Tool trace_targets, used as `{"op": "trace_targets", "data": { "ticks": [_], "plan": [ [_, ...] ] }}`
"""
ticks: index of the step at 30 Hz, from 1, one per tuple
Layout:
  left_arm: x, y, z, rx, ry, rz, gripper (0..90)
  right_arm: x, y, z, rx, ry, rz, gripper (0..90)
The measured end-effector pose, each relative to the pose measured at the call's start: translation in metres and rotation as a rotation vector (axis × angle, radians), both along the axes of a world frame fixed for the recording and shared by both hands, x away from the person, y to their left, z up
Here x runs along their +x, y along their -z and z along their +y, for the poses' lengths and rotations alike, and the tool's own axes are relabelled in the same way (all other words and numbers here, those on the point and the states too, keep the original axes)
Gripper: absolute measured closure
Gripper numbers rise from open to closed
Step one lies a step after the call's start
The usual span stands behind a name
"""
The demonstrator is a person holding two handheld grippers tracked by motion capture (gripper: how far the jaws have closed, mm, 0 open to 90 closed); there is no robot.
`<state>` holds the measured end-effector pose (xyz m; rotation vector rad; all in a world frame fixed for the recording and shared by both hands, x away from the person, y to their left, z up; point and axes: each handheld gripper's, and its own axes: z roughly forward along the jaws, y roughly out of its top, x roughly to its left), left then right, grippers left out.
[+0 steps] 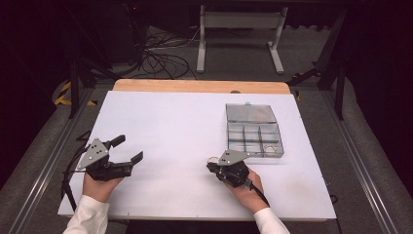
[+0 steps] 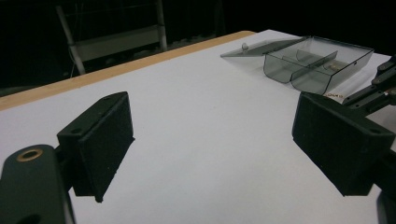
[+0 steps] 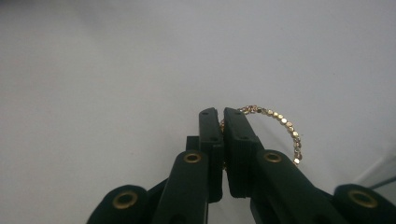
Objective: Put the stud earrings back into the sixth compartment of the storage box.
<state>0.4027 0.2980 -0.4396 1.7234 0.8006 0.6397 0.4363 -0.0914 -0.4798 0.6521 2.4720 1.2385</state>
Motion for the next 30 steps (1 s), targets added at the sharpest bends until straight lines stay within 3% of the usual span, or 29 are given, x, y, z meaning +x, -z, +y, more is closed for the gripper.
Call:
{"op": "trace_targets", "data": {
  "ticks": [13,30],
  "plan": [
    [0.0,0.0,-0.001,0.005,-0.003,0.004,13.3,0.003,-0.008,-0.012,0.024,0.029,-0.02,87.1],
    [0.0,0.0,-0.001,0.007,0.002,-0.001,13.1,0.01,-0.021,-0.046,0.061,0.128,-0.054,87.1]
  ]
}}
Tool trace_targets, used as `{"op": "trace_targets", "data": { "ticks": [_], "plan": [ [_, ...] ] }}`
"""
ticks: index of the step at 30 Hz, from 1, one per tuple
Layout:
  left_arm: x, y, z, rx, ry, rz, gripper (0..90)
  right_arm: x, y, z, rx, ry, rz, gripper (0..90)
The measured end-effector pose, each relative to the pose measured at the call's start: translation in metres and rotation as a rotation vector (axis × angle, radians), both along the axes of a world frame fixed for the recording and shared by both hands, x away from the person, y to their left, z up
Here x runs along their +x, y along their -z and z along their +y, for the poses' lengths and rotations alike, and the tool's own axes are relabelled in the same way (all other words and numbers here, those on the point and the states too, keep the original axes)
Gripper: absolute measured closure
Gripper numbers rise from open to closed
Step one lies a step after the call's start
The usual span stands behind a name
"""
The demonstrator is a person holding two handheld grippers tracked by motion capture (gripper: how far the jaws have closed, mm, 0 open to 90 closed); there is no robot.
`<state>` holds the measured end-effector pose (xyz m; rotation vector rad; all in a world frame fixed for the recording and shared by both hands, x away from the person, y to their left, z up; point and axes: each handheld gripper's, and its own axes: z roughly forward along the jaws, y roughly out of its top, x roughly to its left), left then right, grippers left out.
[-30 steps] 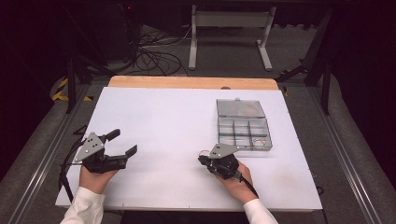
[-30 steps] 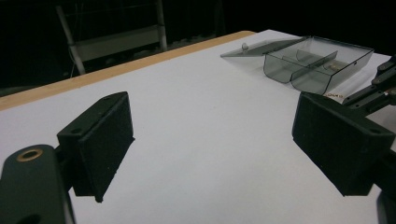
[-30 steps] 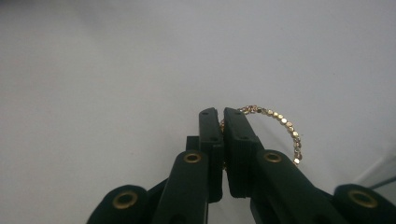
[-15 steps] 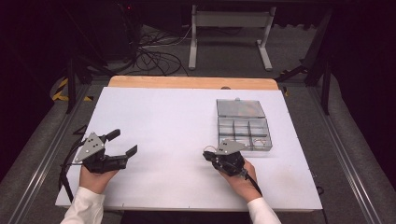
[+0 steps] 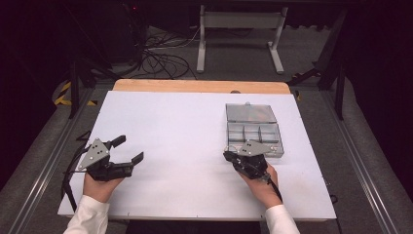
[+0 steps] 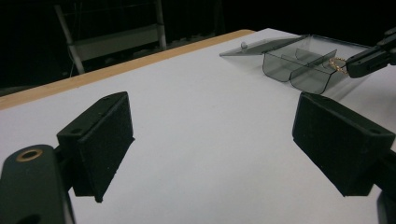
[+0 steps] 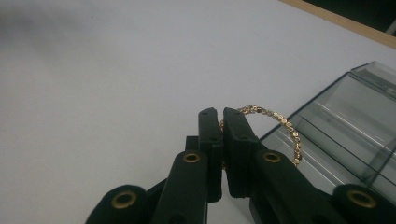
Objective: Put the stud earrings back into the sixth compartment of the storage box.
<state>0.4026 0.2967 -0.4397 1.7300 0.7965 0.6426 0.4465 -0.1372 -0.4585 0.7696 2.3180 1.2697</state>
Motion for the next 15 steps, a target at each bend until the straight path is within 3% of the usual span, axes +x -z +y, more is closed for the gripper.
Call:
{"op": "trace_targets", "data": {
  "ticks": [15],
  "plan": [
    [0.0,0.0,-0.001,0.003,0.003,0.003,12.7,0.006,-0.007,-0.032,0.032,0.088,-0.016,87.0]
  ]
}}
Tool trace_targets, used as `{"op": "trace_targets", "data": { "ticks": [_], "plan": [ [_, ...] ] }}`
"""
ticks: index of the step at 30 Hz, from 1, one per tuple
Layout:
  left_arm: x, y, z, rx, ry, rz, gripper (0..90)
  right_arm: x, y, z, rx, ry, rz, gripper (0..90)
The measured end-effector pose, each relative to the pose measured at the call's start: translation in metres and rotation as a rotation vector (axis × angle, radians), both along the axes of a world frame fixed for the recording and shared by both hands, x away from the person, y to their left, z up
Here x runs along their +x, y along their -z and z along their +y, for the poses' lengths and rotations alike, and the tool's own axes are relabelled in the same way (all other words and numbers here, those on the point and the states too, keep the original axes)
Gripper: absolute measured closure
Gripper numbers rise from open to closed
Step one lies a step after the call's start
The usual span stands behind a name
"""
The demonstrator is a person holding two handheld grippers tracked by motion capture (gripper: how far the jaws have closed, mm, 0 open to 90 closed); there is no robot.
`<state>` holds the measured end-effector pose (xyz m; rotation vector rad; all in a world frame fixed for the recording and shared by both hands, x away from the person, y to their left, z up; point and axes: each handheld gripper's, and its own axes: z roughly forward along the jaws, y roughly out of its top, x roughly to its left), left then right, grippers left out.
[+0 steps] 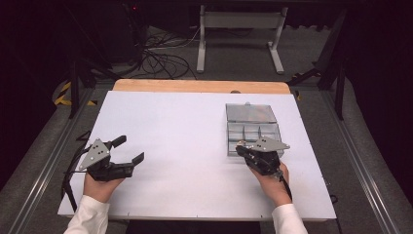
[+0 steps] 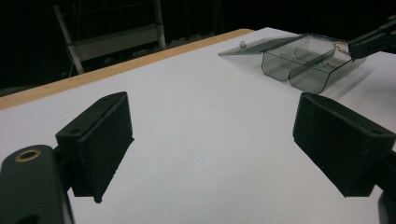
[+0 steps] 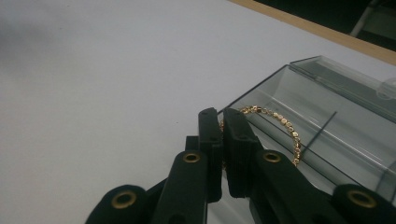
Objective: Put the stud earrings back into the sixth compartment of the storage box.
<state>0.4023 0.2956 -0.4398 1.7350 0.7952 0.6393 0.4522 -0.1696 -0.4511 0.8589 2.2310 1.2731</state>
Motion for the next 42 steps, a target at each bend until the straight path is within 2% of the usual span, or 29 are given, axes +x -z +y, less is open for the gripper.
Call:
{"op": "trace_targets", "data": {
  "ticks": [15,27,33,42],
  "plan": [
    [0.0,0.0,0.0,-0.004,-0.006,-0.009,12.0,0.005,-0.003,-0.033,0.033,0.084,0.001,87.0],
    [0.0,0.0,-0.001,-0.003,-0.006,-0.007,11.9,0.01,0.0,-0.056,0.028,0.171,0.008,87.0],
    [0.0,0.0,-0.001,0.0,-0.008,-0.007,11.9,0.013,0.006,-0.067,0.028,0.217,0.026,86.9],
    [0.0,0.0,0.0,-0.001,-0.009,-0.006,11.9,0.018,0.012,-0.071,0.019,0.247,0.058,86.7]
  ]
}}
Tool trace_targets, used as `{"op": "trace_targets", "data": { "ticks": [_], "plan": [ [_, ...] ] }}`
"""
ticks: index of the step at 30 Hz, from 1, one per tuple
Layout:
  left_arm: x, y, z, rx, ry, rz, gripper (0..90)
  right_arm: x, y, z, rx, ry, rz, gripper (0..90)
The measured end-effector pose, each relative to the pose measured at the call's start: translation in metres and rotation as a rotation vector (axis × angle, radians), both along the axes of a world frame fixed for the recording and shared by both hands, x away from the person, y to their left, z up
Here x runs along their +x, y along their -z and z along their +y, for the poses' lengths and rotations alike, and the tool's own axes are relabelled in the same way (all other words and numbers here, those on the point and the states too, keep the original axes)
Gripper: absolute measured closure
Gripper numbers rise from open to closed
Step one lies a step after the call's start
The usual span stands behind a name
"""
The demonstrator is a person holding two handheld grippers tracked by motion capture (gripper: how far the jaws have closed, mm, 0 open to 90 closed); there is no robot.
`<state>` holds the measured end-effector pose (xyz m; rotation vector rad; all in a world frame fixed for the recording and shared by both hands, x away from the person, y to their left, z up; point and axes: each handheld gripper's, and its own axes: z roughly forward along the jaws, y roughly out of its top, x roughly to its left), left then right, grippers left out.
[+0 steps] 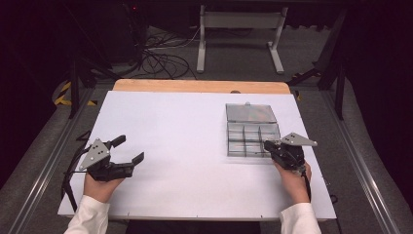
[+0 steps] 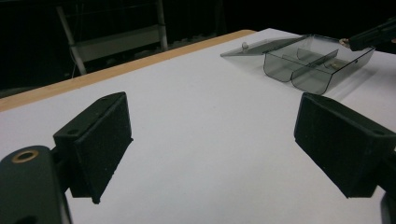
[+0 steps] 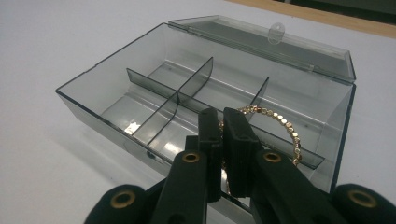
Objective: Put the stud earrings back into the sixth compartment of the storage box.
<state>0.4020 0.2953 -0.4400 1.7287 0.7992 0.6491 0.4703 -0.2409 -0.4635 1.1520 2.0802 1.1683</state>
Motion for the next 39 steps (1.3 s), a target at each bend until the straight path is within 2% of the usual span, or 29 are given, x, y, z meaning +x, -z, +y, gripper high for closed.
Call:
{"op": "trace_targets", "data": {
  "ticks": [7,10,12,14,18,27,39],
  "plan": [
    [0.0,0.0,0.0,0.0,0.0,0.0,11.9,0.003,0.005,-0.001,0.001,0.027,0.039,85.7],
    [0.0,0.0,0.0,0.0,-0.001,0.0,11.9,0.004,0.006,-0.002,0.019,0.04,0.046,76.2],
    [0.0,0.0,0.0,0.001,-0.001,0.002,11.9,0.004,0.006,-0.003,0.03,0.039,0.045,74.5],
    [0.0,0.0,0.0,0.0,0.001,0.0,11.9,0.004,0.005,-0.003,0.036,0.039,0.04,71.4],
    [0.0,0.0,0.0,0.001,0.002,0.001,11.9,0.003,0.005,-0.002,0.053,0.035,0.022,58.5],
    [-0.001,0.0,0.0,-0.001,0.003,-0.001,11.9,-0.001,0.003,0.0,0.089,0.02,-0.022,39.1],
    [-0.003,-0.001,0.001,-0.007,0.001,-0.006,11.8,-0.006,0.0,0.0,0.113,0.002,-0.076,22.4]
  ]
}}
